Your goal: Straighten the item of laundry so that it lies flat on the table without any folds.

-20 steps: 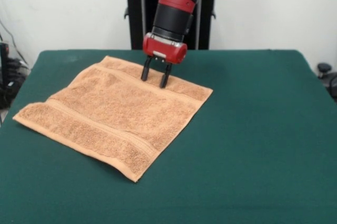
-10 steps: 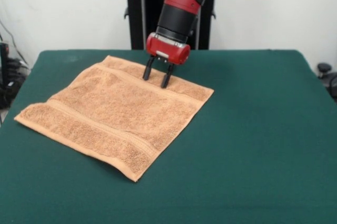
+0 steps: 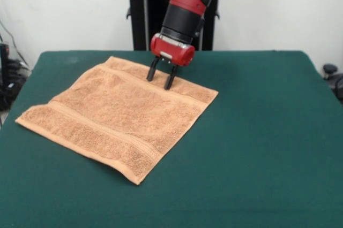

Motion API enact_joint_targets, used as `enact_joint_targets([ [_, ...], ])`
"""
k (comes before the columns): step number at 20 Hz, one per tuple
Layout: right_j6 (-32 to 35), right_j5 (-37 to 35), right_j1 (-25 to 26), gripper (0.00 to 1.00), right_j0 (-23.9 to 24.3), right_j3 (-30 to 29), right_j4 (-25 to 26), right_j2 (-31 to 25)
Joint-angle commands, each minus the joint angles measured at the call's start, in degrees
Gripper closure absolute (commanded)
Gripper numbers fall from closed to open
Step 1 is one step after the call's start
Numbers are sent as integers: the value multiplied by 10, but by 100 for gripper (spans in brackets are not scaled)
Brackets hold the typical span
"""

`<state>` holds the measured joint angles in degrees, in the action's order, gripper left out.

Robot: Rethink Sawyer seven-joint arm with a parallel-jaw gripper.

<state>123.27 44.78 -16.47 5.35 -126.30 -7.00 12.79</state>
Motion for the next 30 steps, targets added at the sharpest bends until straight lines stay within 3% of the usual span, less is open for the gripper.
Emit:
enact_joint_targets([
  [1,163,-108,86,0,-32,-24,-6,-174],
  [24,184,-114,73,0,-38,-29,-49,-198],
  [30,170,-113,78,0,-35,-38,-40,-200],
])
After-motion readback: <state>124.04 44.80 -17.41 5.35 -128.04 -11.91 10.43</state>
